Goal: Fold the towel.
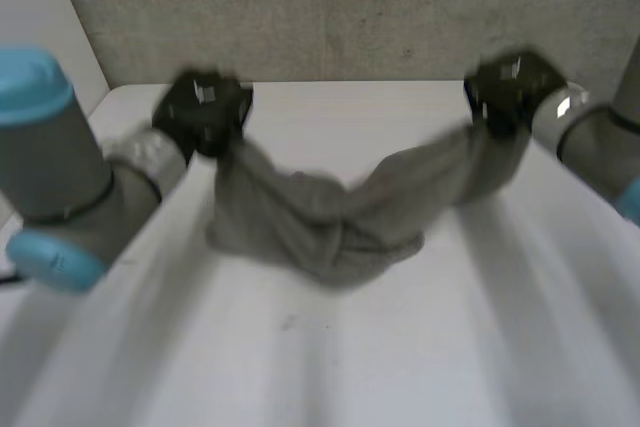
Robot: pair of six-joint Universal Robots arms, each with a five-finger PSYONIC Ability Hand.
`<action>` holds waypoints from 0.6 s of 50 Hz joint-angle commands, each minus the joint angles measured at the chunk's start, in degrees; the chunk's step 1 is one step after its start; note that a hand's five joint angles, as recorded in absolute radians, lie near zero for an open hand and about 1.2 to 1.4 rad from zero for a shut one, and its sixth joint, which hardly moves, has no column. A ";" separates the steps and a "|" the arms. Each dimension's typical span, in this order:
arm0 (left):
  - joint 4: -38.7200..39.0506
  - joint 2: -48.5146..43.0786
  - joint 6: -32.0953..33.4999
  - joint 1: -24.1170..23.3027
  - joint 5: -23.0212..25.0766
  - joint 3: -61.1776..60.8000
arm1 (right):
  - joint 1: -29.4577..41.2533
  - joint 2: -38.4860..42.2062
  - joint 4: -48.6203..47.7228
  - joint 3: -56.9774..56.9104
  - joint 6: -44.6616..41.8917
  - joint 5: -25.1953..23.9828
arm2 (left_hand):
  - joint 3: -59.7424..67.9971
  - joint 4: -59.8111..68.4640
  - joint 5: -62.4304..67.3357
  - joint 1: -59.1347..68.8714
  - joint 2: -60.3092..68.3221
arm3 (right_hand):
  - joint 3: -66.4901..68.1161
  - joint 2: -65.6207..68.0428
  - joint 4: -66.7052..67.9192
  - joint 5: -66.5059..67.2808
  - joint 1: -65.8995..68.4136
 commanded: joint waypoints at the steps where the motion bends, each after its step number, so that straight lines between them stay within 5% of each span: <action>1: 7.38 -3.11 -1.58 0.05 -8.57 25.41 | 0.36 -3.16 -29.50 -4.69 9.46 2.25 | 10.30 10.26 11.31 12.83 10.34 | 10.34 10.34 10.25 10.64 0.20; 6: 9.96 -1.19 -1.84 0.32 -13.24 26.06 | 0.36 -9.31 -38.81 1.20 10.51 4.01 | 10.30 10.26 11.31 12.83 10.34 | 10.34 10.34 10.25 10.64 0.20; 15: -1.46 5.94 -1.58 0.40 -13.51 0.00 | 0.10 -12.04 -18.29 10.51 9.99 -2.57 | 10.30 10.26 11.31 12.83 10.34 | 10.34 10.34 10.25 10.64 0.20; 22: -2.53 7.00 -1.23 0.14 -13.25 -17.28 | -0.25 -7.04 0.01 18.32 3.06 -3.55 | 10.30 10.26 11.31 12.83 10.34 | 10.34 10.34 10.25 10.64 0.20; 30: -2.00 4.98 -1.23 -0.12 -13.33 -27.64 | -0.34 -0.97 2.76 26.42 -0.30 -3.63 | 10.30 10.26 11.31 12.83 10.34 | 10.34 10.34 10.25 10.64 0.20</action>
